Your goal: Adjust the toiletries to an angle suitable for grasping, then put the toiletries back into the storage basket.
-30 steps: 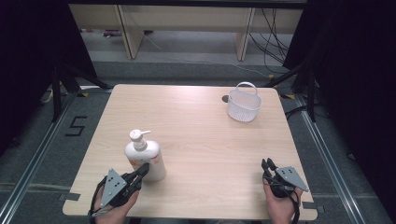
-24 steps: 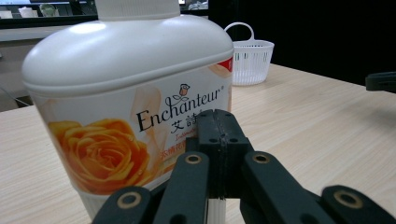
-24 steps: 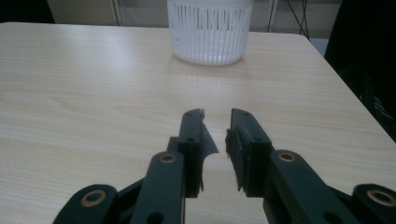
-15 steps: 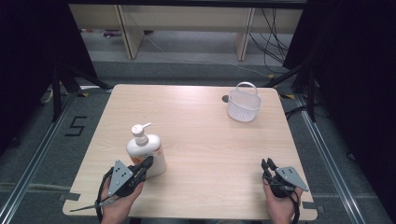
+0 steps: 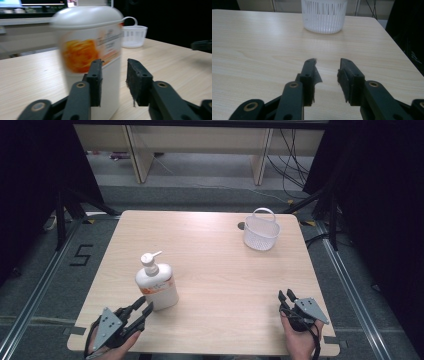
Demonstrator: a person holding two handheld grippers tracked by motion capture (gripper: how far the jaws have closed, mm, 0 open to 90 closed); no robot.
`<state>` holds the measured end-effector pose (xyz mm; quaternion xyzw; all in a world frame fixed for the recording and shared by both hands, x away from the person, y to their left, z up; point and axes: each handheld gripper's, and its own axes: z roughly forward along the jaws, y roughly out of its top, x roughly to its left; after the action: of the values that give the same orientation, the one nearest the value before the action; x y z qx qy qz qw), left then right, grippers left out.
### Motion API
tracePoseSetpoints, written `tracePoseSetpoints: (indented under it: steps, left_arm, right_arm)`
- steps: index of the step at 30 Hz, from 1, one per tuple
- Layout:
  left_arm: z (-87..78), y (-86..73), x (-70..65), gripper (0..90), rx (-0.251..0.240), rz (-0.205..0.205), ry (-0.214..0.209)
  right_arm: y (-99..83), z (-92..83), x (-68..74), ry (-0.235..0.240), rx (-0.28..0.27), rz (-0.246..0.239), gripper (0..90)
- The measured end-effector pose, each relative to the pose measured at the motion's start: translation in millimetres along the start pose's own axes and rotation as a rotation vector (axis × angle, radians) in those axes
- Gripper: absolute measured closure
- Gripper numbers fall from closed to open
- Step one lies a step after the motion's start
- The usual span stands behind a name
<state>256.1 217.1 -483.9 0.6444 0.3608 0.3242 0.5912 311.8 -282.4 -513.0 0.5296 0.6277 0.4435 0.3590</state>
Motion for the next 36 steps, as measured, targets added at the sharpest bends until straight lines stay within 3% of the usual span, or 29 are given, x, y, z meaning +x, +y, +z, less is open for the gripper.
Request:
tracePoseSetpoints:
  steps: [1,2,4,5,6,8,10,12,13,14,17,18,21,22,24,26,27,30,33,36]
  left_arm:
    - [-6.9,-4.9,9.4,57.8,0.010,-0.017,0.036]
    - [-9.7,-8.5,16.0,56.0,0.021,-0.027,0.062]
    - [-11.9,-16.3,29.9,52.9,0.024,-0.050,0.100]
    - [-11.9,-16.3,29.9,52.2,0.024,-0.050,0.100]
    - [-13.2,-20.7,40.2,51.5,0.046,-0.054,0.141]
    - [-10.4,-24.8,48.4,50.4,0.047,-0.063,0.157]
    - [-8.0,-28.7,53.6,50.2,0.053,-0.082,0.165]
    - [-5.9,-31.5,56.0,50.2,0.042,-0.083,0.164]
    - [-4.0,-34.8,57.6,50.0,0.048,-0.085,0.167]
    - [-3.5,-35.5,57.7,50.0,0.050,-0.086,0.163]
    - [-0.5,-37.6,59.0,50.0,0.049,-0.083,0.159]
    - [-0.8,-37.6,59.3,50.0,0.059,-0.092,0.167]
    - [0.2,-37.7,61.3,50.1,0.061,-0.078,0.167]
    - [1.3,-39.7,61.4,50.0,0.069,-0.083,0.165]
    - [0.8,-40.5,61.4,50.0,0.091,-0.090,0.171]
    - [1.3,-40.4,62.1,50.0,0.089,-0.089,0.172]
    - [2.2,-40.7,62.5,50.1,0.084,-0.090,0.171]
    - [3.2,-40.9,62.5,50.2,0.080,-0.091,0.176]
    - [3.0,-41.0,62.9,50.2,0.084,-0.087,0.180]
    - [2.7,-40.2,61.9,50.2,0.104,-0.078,0.183]
  right_arm:
    - [0.0,-0.4,2.0,-0.013,0.000,0.017,63.4]
    - [0.9,-0.4,1.4,-0.033,0.000,-0.006,61.8]
    - [7.4,-3.2,8.1,0.017,-0.017,0.010,57.6]
    - [7.4,-3.2,8.1,0.017,-0.017,0.010,57.6]
    - [15.8,-4.6,20.3,0.046,-0.064,-0.021,53.7]
    - [23.3,-6.8,35.6,0.082,-0.088,-0.022,51.1]
    - [31.8,-7.2,56.5,0.156,-0.122,-0.043,48.4]
    - [34.6,-7.7,62.6,0.169,-0.121,-0.063,47.5]
    - [43.0,-8.3,80.6,0.212,-0.136,-0.107,45.9]
    - [46.3,-8.0,88.5,0.234,-0.139,-0.097,45.3]
    - [54.9,-8.3,105.6,0.262,-0.154,-0.135,44.3]
    - [56.4,-8.2,112.9,0.276,-0.163,-0.119,44.1]
    - [60.3,-7.0,122.9,0.295,-0.172,-0.135,43.7]
    - [63.4,-6.2,137.2,0.341,-0.163,-0.122,43.6]
    - [66.4,-4.0,148.3,0.374,-0.168,-0.129,43.4]
    - [68.8,-2.2,153.5,0.378,-0.186,-0.157,43.4]
    - [71.5,-2.0,163.7,0.414,-0.173,-0.128,43.3]
    - [81.9,1.4,181.9,0.455,-0.203,-0.146,43.0]
    - [85.7,1.2,190.9,0.478,-0.198,-0.143,42.9]
    - [93.7,3.0,211.2,0.522,-0.205,-0.156,42.9]
